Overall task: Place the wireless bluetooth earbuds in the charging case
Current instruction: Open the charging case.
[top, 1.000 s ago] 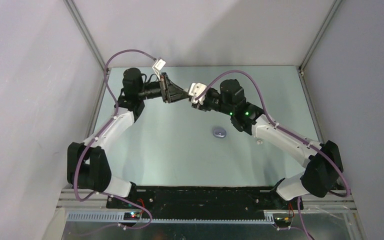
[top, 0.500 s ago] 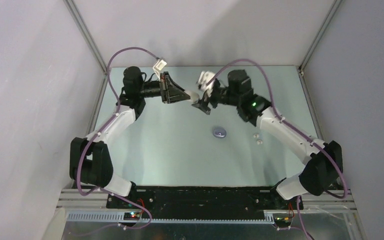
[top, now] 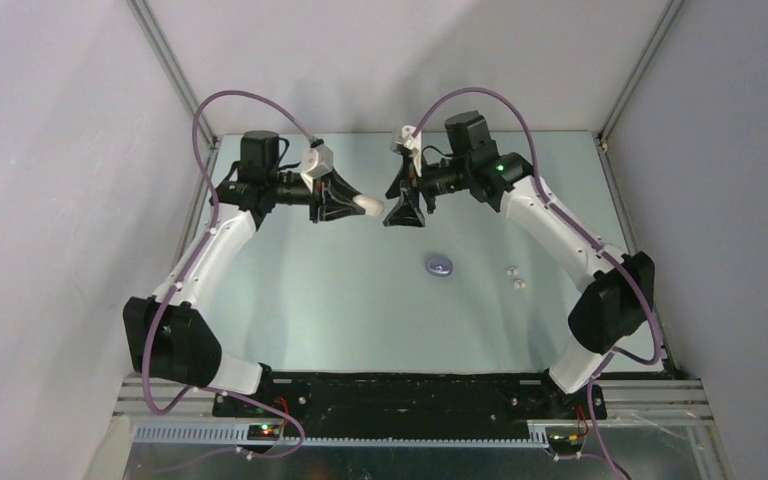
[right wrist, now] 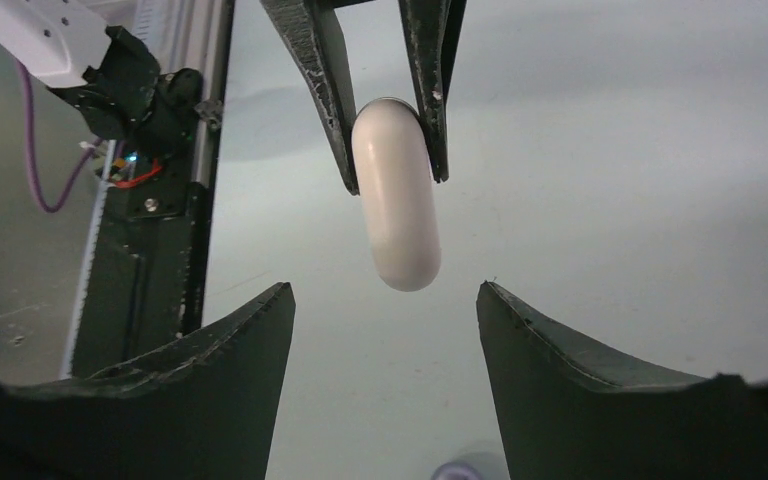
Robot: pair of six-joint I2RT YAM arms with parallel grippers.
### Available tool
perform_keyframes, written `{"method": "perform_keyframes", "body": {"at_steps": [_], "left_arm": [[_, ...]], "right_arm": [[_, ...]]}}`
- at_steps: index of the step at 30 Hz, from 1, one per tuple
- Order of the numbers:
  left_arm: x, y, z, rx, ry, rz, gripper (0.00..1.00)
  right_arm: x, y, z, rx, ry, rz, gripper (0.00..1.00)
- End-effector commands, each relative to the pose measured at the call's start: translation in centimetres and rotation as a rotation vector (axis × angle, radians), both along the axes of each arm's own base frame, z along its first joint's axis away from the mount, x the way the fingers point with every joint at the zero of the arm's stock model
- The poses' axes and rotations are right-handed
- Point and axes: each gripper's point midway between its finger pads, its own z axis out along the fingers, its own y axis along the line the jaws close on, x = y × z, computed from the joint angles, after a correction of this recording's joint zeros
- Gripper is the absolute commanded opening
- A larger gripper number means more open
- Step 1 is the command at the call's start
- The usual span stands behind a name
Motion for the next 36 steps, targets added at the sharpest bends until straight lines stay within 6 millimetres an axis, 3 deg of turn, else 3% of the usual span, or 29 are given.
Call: {"method": "perform_keyframes", "body": {"at_steps": [1,20,22,23,24,26,27,30,36], "left_arm": [[-1.4,0.6,-0.7,0.063,-0.092,-0.027,0.00],[-1.0,0.0,0.2,0.015,-0.049,-0.011,0.00],[-0.8,-0.1,0.5,-0.002,-0.045,-0.001,0.00],[-0.6,-0.2,0.7,-0.011,-0.064,0.003,0.00],[-0.5,-0.2,0.7,-0.014,-0.048,0.013,0.00],[-0.2,-0.1,0.6,-0.014,-0.029,0.033,0.12],[-0.1,-0.1,0.4,-0.008,-0.017,0.044,0.27],[0.0,0.2,-0.4,0.020,0.033,0.082,0.46],[0.0,0.2,-1.6,0.035,0.080,0.081,0.50]], "right_arm": [[-0.9,0.8,1.4,0.032,0.040,0.064,0.70],[-0.4,3.7,0.0,0.021,0.051,0.105,0.50],[-0.3,3.8,-0.2,0.018,0.050,0.102,0.45],[-0.3,3.8,-0.2,0.016,0.046,0.100,0.39],[-0.2,3.8,-0.1,0.016,0.043,0.100,0.27],[0.0,3.7,0.3,0.024,0.032,0.092,0.09],[0.0,3.6,0.5,0.028,0.040,0.085,0.06],[0.3,3.2,1.0,0.040,0.036,0.065,0.03],[0.3,2.6,1.7,0.054,0.034,0.050,0.02]]}}
